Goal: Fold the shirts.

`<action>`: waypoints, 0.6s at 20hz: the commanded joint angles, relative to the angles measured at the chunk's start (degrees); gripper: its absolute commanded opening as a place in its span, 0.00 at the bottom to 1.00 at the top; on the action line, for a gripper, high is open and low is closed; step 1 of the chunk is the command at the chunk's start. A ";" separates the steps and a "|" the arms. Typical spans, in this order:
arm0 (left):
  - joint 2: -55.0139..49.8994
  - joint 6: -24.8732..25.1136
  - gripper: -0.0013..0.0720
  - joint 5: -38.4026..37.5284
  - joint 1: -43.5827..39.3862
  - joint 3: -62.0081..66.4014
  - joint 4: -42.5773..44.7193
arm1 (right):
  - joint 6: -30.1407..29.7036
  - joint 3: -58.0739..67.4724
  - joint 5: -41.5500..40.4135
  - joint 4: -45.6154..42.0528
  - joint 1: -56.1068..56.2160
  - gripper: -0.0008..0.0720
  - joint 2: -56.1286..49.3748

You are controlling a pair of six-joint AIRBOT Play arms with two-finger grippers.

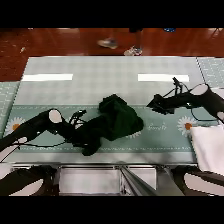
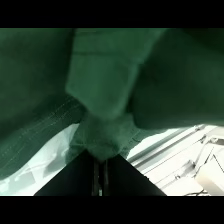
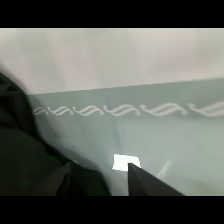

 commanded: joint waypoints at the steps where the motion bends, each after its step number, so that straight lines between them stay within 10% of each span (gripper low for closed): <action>1: -0.20 -0.11 0.04 0.90 -0.31 1.22 0.90 | -0.74 6.40 1.57 2.25 5.88 0.57 -8.39; 8: -0.20 -0.70 0.04 1.46 -0.31 1.22 0.85 | -0.46 12.85 7.06 3.56 14.45 0.57 -15.39; 9: -0.20 -0.72 0.04 2.19 -0.31 1.27 0.85 | -0.44 12.85 6.64 4.02 15.45 0.52 -15.37; 11: -0.20 -0.68 0.04 2.82 0.26 2.16 0.85 | -1.60 13.05 6.88 4.68 16.15 0.04 -15.28; 12: 0.09 -0.63 0.04 2.51 1.55 3.30 0.92 | -2.71 13.75 7.82 4.81 15.89 0.05 -14.84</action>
